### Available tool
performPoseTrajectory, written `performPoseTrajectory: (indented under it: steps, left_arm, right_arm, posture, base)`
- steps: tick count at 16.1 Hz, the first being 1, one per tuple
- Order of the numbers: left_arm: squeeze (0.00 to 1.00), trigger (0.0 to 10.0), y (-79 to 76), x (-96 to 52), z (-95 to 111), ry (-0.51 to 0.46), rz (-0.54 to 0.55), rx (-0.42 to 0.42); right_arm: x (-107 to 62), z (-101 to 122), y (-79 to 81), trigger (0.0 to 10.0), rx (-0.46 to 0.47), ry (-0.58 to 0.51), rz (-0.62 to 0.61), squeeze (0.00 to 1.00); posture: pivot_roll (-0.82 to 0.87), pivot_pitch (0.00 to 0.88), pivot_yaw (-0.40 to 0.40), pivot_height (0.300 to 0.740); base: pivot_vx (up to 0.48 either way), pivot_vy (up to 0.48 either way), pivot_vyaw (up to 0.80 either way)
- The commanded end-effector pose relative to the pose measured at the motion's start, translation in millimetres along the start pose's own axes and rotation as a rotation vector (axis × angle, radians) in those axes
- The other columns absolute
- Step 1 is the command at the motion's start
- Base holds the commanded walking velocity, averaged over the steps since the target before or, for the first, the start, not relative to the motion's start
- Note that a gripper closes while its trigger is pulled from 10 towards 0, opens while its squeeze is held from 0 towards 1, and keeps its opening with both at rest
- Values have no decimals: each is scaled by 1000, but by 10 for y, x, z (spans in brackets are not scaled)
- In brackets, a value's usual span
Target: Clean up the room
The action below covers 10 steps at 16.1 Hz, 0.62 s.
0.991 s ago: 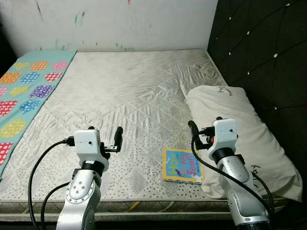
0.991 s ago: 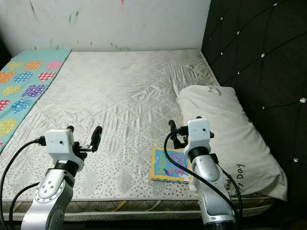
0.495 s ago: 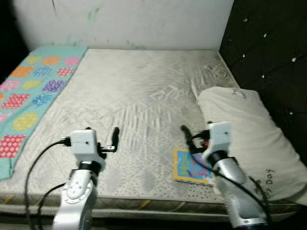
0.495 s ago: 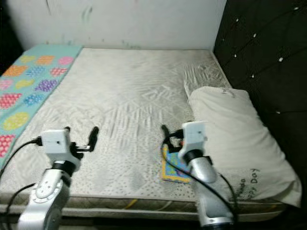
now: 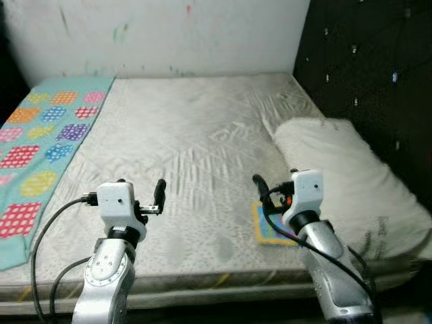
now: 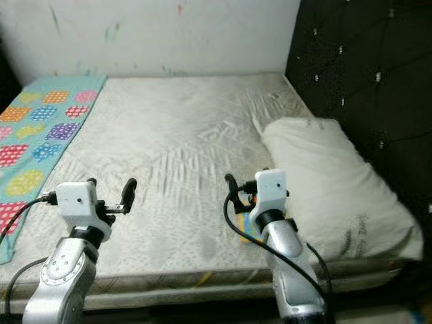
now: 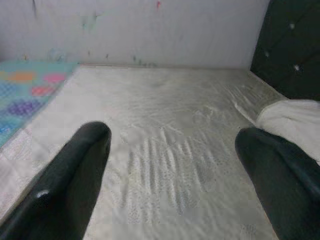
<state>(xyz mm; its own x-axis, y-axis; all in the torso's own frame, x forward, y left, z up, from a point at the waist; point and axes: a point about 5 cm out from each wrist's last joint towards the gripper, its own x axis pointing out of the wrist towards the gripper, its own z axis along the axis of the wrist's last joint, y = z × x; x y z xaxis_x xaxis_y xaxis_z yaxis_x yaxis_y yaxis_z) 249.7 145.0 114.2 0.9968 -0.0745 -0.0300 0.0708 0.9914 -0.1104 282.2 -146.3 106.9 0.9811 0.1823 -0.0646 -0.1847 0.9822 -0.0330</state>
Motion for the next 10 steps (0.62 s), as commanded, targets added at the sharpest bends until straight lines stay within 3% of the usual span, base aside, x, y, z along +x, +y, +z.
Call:
performPoseTrajectory:
  steps: [1, 10]
  left_arm:
    - [0, 10000, 58, -8, 9, 3, 16, 14]
    - [0, 10000, 65, -13, -26, 18, 22, 10]
  right_arm:
    - [22, 50, 23, 10000, 7, -16, 4, 0]
    - [11, 58, 2, 10000, 8, -22, -10, 0]
  posture:
    - [-99, 0, 23, 740]
    - [-103, 0, 23, 740]
  base:
    - [0, 435, 0]
    - [0, 475, 0]
